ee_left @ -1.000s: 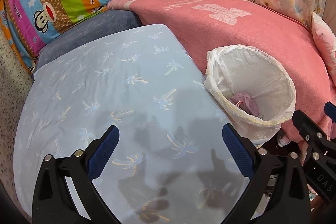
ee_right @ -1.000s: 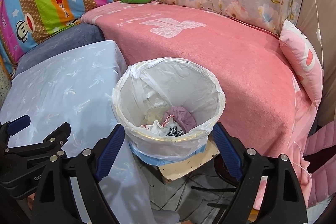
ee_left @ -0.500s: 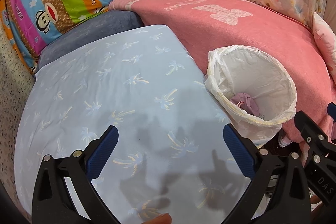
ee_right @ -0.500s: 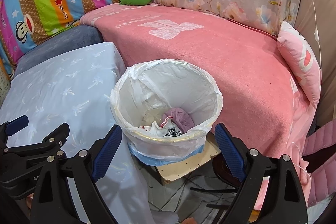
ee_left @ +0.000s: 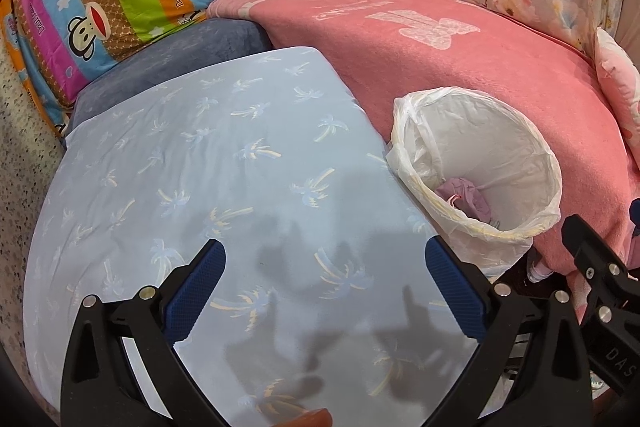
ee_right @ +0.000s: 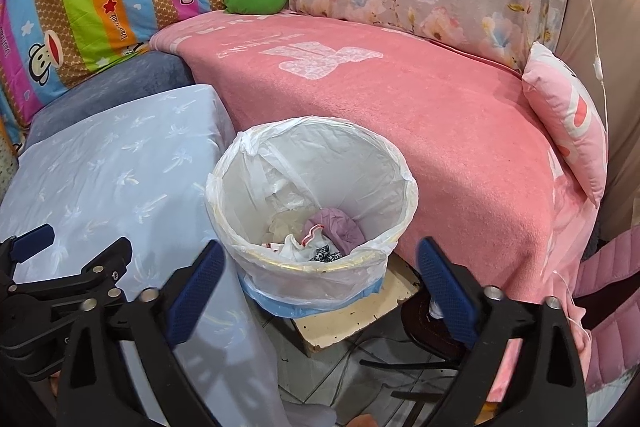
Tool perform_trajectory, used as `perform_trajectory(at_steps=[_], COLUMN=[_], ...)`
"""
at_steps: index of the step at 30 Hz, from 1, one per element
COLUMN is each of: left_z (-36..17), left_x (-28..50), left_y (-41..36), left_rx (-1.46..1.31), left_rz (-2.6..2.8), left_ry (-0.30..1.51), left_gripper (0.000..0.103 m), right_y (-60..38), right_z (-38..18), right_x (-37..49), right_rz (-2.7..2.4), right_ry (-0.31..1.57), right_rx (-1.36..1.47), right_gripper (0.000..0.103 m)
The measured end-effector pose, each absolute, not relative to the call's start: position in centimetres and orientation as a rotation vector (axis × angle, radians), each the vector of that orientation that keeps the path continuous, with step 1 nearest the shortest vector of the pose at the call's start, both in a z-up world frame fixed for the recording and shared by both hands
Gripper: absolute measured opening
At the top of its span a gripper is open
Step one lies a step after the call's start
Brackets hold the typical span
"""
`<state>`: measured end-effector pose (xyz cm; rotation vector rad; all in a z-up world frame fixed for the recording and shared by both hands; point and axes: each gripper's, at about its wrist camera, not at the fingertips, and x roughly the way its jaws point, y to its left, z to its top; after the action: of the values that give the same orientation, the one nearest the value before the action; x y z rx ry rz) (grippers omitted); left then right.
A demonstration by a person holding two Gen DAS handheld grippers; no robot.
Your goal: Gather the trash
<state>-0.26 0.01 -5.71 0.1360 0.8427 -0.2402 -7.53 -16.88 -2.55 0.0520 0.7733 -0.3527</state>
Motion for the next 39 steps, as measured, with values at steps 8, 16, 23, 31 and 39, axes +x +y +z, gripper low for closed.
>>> perform_trajectory(at_steps=[8,16,23,31,39], left_z=[-5.72,-5.65,-5.53,-5.41,-5.38], left_x=[-0.28,-0.45,-0.6,-0.83,-0.85], left_y=[-0.01,-0.22,-0.27,-0.3,-0.13], left_rx=[0.131,0.135,0.126,0.123,0.107], left_rz=[-0.24,-0.24,-0.229,-0.207,-0.183], left_ry=[0.848,0.848,0.848,0.846,0.844], left_gripper=[0.096,0.096,0.096,0.096,0.096], right_y=[-16.94,-16.84,-16.76,-16.66,-16.79], right_z=[-2.4,-2.43,-2.55,-2.62,-3.0], right_x=[-7.66,-7.73,-7.92,-8.0,-8.4], right_rz=[-0.352,-0.351,-0.352,-0.353,-0.358], right_ry=[0.769,0.774,0.781,0.782,0.789], right_rx=[0.045,0.039,0.03,0.029,0.026], right_gripper=[0.097,0.097,0.097,0.097,0.097])
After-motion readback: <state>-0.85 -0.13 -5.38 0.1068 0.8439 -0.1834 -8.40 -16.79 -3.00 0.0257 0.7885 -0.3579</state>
